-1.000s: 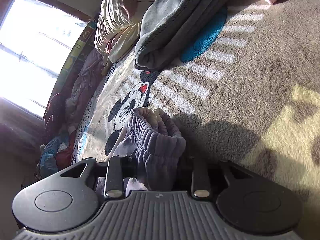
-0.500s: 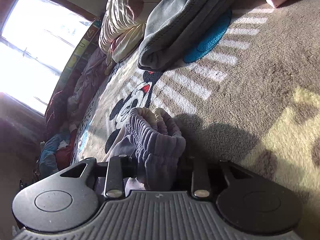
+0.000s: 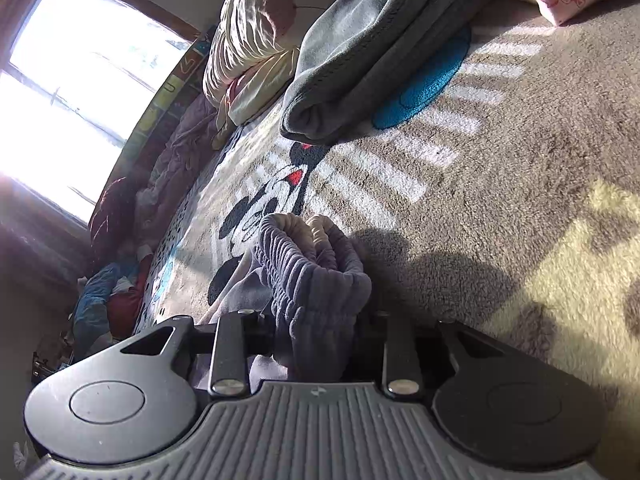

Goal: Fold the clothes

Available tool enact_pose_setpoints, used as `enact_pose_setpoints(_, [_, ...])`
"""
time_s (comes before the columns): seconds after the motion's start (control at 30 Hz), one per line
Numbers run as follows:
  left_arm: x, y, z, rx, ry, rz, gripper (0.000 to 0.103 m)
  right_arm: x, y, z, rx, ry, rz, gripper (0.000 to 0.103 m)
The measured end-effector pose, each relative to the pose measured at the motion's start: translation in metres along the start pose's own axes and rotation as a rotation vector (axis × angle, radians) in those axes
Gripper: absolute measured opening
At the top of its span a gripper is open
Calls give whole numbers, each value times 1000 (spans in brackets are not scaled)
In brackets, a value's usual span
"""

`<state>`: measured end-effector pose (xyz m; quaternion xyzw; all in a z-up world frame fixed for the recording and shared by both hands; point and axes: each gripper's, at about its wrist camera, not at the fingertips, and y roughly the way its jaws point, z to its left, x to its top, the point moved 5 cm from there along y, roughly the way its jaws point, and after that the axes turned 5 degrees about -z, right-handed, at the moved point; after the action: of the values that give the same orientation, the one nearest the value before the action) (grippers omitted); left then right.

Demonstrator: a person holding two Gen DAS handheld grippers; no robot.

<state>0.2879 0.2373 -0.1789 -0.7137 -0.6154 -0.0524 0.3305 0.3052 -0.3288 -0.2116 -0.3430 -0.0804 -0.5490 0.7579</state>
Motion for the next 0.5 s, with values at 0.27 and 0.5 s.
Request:
enact_pose_setpoints(0.27, [-5,15,-14,60,98,24,23,0,2,-2,-6,-9,-16,24])
enact_pose_setpoints(0.5, [12,-53,-42,-6,-63,12,18,8,-14,2,-21,25,-1,23])
